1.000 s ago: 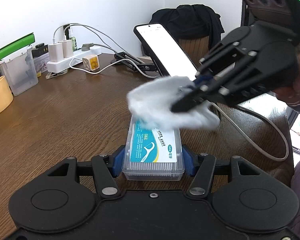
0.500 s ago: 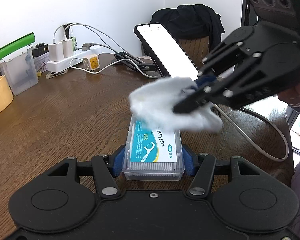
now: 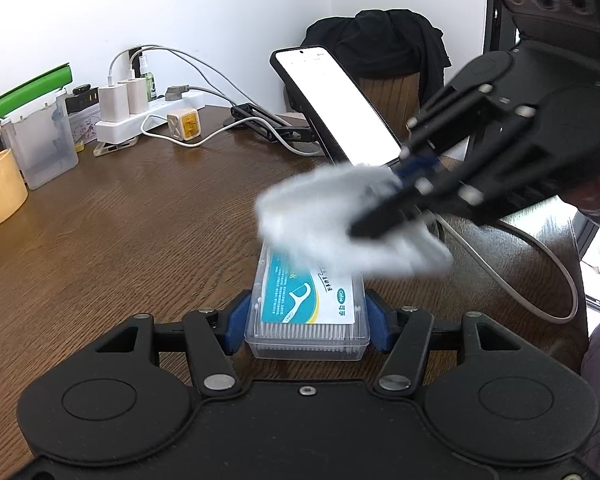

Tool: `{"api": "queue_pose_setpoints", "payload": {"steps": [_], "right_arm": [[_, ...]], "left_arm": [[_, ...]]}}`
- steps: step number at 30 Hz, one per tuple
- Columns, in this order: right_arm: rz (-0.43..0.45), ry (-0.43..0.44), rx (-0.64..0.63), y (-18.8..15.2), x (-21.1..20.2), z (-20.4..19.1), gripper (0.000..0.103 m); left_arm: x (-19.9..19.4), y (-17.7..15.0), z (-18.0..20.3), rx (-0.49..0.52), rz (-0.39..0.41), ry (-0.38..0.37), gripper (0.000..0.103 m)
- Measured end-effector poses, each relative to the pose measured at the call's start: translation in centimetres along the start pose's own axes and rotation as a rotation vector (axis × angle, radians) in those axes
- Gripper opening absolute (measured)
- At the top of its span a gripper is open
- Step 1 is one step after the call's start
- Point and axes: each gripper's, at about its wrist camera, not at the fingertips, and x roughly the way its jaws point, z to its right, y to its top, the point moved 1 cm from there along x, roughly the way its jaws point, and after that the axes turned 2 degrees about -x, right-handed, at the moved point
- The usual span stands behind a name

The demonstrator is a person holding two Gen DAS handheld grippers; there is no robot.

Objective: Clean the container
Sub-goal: 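Hold the floss box in the left tool while the right tool rubs tissue over its lid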

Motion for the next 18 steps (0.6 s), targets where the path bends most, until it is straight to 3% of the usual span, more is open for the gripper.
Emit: {"api": "queue_pose_setpoints", "payload": {"steps": [2, 4, 7, 9, 12, 15, 18], "right_arm": [[0.014, 0.076, -0.005, 0.4, 0.3, -0.9, 0.01], [0.028, 0.084, -0.015, 0.8, 1.1, -1.7, 0.01], [0.036, -0.046, -0.032, 1.1, 1.8, -1.2, 0.011], [0.021, -0.082, -0.022, 0.9, 1.5, -0.2, 0.011], [-0.003, -0.039, -0.017, 0.2, 0.6, 0.4, 0.011], [0.011, 0.09, -0.016, 0.2, 0.5, -0.9, 0.011], [0.036, 0.071, -0.02, 0.9, 1.5, -1.5, 0.011]], "left_arm": [[0.0, 0.0, 0.2, 0.001, 0.0, 0.001, 0.059], [0.0, -0.1, 0.3, 0.001, 0.0, 0.003, 0.059], [-0.1, -0.1, 0.3, 0.002, 0.001, 0.004, 0.059], [-0.1, -0.1, 0.4, 0.001, 0.001, 0.003, 0.059], [-0.1, -0.2, 0.4, 0.002, 0.001, 0.004, 0.059], [-0.1, -0.2, 0.5, 0.003, 0.002, 0.006, 0.059], [-0.1, -0.1, 0.4, 0.001, 0.001, 0.005, 0.059]]}}
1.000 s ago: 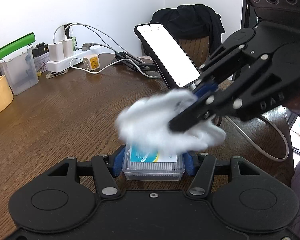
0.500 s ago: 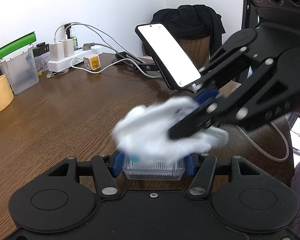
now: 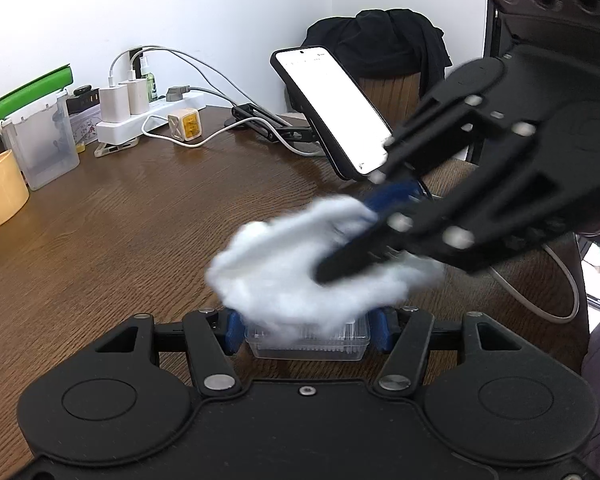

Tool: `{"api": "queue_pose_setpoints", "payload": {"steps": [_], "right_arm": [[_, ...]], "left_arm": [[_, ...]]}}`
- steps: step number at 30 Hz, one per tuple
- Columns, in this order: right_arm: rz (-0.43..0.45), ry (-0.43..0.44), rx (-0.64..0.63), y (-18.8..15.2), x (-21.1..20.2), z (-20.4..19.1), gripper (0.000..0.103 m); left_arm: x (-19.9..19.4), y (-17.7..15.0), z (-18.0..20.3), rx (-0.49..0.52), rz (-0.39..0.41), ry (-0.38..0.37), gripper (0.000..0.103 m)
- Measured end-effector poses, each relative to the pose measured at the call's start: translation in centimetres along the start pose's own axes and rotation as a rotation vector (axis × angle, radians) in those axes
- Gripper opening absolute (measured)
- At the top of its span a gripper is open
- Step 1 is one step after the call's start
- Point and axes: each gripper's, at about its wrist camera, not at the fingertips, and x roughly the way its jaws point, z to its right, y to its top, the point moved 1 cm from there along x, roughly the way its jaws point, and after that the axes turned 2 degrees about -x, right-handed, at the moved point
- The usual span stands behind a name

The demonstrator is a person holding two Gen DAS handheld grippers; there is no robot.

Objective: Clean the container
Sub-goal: 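Hold the floss box in the left tool while the right tool rubs tissue over its lid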

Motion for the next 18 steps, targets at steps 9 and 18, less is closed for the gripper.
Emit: {"api": "queue_pose_setpoints", "payload": {"steps": [9, 18], "right_arm": [[-0.034, -0.009, 0.017, -0.6, -0.8, 1.1, 0.011], [-0.01, -0.088, 0.013, 0.1, 0.2, 1.7, 0.011]], "left_arm": [[0.1, 0.1, -0.2, -0.002, -0.001, -0.002, 0.059], [0.1, 0.1, -0.3, -0.002, -0.001, 0.0, 0.059]]}}
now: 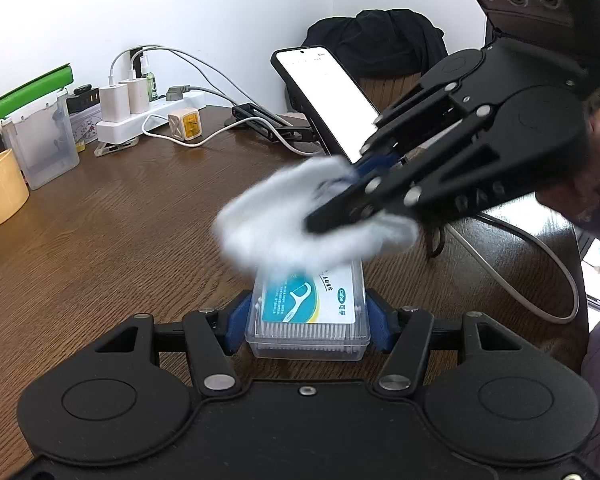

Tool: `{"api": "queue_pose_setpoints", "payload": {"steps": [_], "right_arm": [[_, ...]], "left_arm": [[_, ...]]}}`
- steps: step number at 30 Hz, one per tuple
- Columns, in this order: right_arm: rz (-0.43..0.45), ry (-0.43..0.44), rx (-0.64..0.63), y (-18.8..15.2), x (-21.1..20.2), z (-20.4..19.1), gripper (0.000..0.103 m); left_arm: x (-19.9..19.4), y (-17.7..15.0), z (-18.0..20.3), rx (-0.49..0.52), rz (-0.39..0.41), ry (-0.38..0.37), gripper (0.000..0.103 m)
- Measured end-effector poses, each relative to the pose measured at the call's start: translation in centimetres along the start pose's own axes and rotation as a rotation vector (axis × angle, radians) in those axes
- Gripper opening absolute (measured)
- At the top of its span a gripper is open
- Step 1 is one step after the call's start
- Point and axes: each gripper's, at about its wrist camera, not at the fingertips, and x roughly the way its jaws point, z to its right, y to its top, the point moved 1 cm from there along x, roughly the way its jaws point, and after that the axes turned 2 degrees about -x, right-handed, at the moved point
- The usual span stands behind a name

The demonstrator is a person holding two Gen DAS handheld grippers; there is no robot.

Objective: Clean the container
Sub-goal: 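Hold the floss box in the left tool while the right tool rubs tissue over its lid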

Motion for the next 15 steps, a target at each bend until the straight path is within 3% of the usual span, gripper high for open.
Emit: {"api": "queue_pose_setpoints", "payload": {"steps": [2, 6, 8, 13, 15], "right_arm": [[-0.019, -0.025, 0.001, -0.5, -0.6, 1.0, 0.011], [-0.043, 0.125, -0.027, -0.7, -1.1, 0.0, 0.012], [-0.026, 0.158, -0.042, -0.4, -0.5, -1.1, 0.012], [-0.01, 0.016, -0.034, 0.6, 0.5, 0.1, 0.012], [-0.02, 0.001, -0.024, 0.1, 0.2, 0.9, 0.012]], "left_arm": [[0.0, 0.0, 0.0, 0.0, 0.0, 0.0, 0.059], [0.0, -0.1, 0.1, 0.0, 0.0, 0.0, 0.059], [0.0, -0.1, 0.1, 0.0, 0.0, 0.002, 0.059], [-0.1, -0.1, 0.2, 0.0, 0.001, 0.004, 0.059], [-0.1, -0.1, 0.1, -0.001, 0.001, 0.001, 0.059]]}}
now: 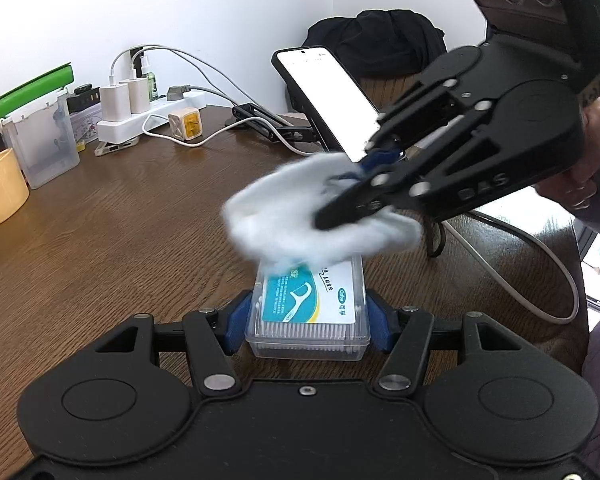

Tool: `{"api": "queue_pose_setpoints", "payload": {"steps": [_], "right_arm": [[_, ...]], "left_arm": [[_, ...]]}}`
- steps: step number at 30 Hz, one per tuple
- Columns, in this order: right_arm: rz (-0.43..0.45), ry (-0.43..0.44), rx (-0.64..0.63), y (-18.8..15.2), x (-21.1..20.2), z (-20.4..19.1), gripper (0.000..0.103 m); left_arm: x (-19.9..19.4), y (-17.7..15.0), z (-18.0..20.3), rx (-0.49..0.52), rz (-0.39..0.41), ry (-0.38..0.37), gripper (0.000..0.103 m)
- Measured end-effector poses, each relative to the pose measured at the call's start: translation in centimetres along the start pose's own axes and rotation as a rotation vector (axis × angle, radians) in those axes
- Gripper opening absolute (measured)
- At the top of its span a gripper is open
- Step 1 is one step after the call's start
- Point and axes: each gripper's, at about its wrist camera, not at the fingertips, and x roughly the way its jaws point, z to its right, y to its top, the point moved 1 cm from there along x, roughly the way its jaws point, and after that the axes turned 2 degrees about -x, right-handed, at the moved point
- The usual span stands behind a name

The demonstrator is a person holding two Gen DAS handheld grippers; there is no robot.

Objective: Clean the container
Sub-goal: 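Hold the floss box in the left tool while the right tool rubs tissue over its lid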

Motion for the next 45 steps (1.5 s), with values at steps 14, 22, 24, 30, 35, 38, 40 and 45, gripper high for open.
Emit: {"api": "queue_pose_setpoints", "payload": {"steps": [14, 22, 24, 30, 35, 38, 40, 45], "right_arm": [[0.003, 0.012, 0.004, -0.4, -0.4, -0.1, 0.013], [0.01, 0.151, -0.037, 0.0, -0.3, -2.3, 0.012], [0.021, 0.09, -0.022, 0.4, 0.2, -1.8, 0.013], [-0.012, 0.092, -0.03, -0.6, -1.1, -0.7, 0.013], [0.011, 0.148, -0.048, 0.4, -0.1, -2.5, 0.012], [0.016, 0.051, -0.031, 0.8, 0.4, -1.5, 0.014], [0.005, 0.021, -0.017, 0.3, -0.1, -0.6, 0.014], [-0.006, 0.13, -0.021, -0.8, -1.3, -1.4, 0.013]], "left_arm": [[0.0, 0.1, 0.0, 0.002, 0.0, 0.0, 0.059], [-0.1, -0.1, 0.2, 0.004, 0.001, -0.001, 0.059], [-0.2, -0.1, 0.2, 0.005, 0.001, -0.003, 0.058], [-0.3, -0.1, 0.5, 0.012, 0.002, -0.005, 0.058], [-0.2, 0.0, 0.2, 0.012, 0.001, -0.006, 0.058], [-0.2, 0.0, 0.2, 0.013, 0.001, -0.008, 0.058], [-0.2, 0.0, 0.2, 0.018, 0.002, -0.009, 0.058], [-0.1, 0.0, 0.3, 0.025, 0.002, -0.011, 0.058]]}}
